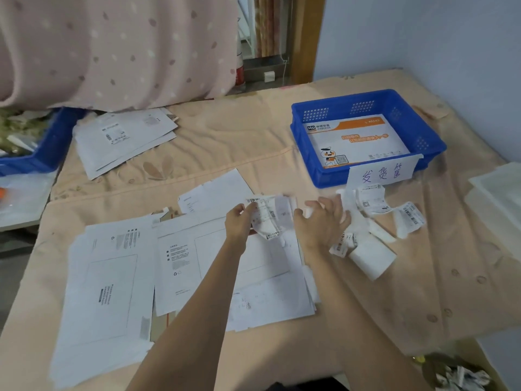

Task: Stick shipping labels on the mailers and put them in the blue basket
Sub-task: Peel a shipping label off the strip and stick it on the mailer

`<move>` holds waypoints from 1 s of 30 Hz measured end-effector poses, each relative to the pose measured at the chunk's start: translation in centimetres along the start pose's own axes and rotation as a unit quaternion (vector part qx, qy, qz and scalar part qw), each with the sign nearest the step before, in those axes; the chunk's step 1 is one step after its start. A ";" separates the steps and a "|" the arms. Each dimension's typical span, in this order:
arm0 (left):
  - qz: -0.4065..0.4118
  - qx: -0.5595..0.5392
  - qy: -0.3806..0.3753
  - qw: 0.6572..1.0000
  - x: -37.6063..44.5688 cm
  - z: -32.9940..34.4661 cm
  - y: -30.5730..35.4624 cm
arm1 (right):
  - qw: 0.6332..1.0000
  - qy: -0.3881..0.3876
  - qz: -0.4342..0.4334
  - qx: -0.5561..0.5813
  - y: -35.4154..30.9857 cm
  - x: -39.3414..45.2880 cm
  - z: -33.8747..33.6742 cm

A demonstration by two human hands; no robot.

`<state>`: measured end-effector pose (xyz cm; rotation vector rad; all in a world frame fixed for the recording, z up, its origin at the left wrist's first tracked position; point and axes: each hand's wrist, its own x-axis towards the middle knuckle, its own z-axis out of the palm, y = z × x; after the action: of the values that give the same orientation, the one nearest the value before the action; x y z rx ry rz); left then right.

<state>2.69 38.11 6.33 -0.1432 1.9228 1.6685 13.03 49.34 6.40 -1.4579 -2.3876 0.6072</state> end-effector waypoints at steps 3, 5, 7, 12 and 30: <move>-0.018 -0.014 0.006 1.000 -0.3 -1.4 -0.6 | 0.993 -0.012 -0.065 -0.093 -1.3 -0.6 1.0; -0.023 -0.020 0.012 0.999 -0.4 -2.2 -0.8 | 0.992 -0.020 -0.098 -0.074 -2.2 -0.8 1.8; -0.030 -0.027 0.011 0.999 -0.5 -3.0 -1.0 | 0.990 -0.066 -0.105 0.063 -3.3 -1.1 2.5; -0.033 -0.037 0.021 0.999 -0.1 -5.1 -1.5 | 0.912 -0.270 0.059 0.304 -6.4 -1.7 4.1; -0.023 0.381 0.113 0.917 1.5 -8.0 -6.8 | 0.954 -0.273 0.091 0.086 -6.7 -4.4 10.6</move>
<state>1.64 29.59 0.06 -0.0692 2.5765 0.7922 5.15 40.52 0.36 -1.6013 -2.5026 1.3875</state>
